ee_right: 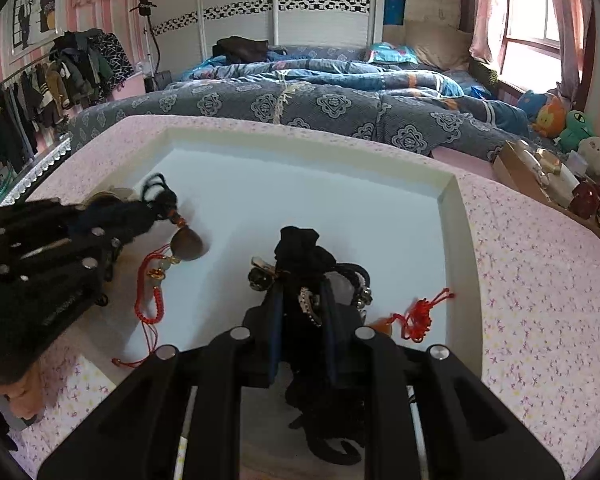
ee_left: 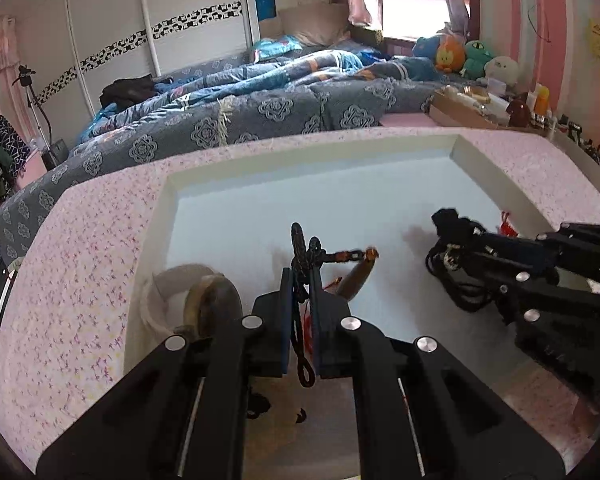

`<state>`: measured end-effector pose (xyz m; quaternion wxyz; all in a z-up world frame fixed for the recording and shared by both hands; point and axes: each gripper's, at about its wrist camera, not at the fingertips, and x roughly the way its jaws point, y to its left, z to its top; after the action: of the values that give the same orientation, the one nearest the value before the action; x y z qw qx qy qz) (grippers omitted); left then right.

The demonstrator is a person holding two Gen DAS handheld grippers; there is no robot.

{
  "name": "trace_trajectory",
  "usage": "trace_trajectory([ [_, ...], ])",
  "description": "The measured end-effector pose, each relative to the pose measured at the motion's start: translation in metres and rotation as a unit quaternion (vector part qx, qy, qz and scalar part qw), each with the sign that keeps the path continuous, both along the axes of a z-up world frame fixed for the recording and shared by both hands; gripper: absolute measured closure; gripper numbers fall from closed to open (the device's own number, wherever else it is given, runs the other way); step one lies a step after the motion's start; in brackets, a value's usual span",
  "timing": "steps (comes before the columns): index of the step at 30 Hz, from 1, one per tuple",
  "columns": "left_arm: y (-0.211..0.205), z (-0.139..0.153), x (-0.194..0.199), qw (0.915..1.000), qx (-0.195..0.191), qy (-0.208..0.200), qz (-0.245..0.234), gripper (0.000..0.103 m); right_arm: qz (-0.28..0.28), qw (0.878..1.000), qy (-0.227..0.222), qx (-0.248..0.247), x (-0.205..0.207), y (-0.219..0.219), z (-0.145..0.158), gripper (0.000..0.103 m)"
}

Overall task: Organize jewelry
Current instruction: 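Carry the pendant cord in the left tool while the right tool carries the scrunchie to the tray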

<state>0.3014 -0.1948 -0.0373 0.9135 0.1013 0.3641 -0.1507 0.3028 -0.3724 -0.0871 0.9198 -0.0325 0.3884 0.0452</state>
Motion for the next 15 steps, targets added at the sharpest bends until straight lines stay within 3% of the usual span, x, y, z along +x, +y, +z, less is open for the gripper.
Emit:
trace_trajectory([
  [15,-0.0035,-0.0058,0.0004,0.9999,-0.001,0.009,0.005,0.096,-0.003,1.000,-0.010,-0.001,-0.0039,0.0016,0.0022,0.082],
])
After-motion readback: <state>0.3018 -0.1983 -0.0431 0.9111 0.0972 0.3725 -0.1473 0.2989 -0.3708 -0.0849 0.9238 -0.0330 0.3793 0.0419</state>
